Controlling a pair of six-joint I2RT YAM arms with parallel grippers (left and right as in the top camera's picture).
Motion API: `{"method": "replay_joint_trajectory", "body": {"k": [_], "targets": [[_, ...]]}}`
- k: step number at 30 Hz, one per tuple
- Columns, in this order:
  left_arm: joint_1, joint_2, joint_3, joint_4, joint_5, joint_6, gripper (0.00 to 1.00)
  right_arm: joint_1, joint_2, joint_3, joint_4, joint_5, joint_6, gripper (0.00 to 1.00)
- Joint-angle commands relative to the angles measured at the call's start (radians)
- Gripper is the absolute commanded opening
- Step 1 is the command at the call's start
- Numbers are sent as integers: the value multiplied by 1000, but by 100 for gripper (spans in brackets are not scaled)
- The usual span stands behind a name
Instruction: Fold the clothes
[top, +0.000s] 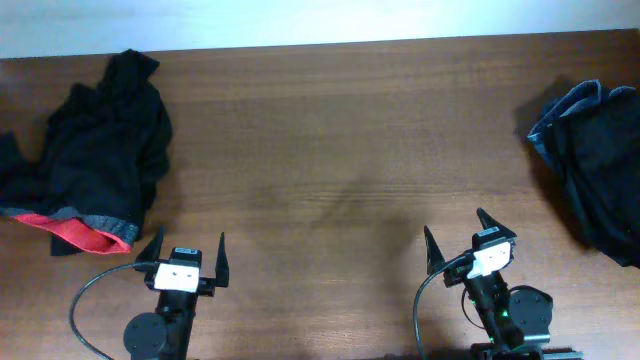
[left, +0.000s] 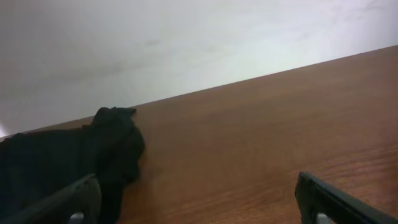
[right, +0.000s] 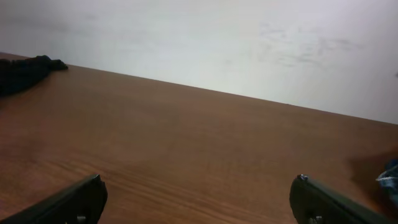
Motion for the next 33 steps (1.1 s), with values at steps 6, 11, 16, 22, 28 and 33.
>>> {"method": "replay_joint_trajectory", "body": {"k": [6,11,16,22,28,33], "targets": [[-5,-1,-8,0,-11,-6,100,-7,-9,-9,0,12,8,99],[-5,-1,-8,0,-11,-6,99,-7,-9,-9,0,12,8,99],[-5,-1,-8,0,-11,-5,99,-7,-9,-9,0,12,8,99],[-5,-1,-8,0,-11,-5,99,-7,-9,-9,22,15,-7,99],[-5,-1,-7,11,-2,-6,100,-7,-9,-9,30,-3,-6,99],[-5,-1,-6,80,280,-6,99,-7,-9,-8,99,-94,66,99]]}}
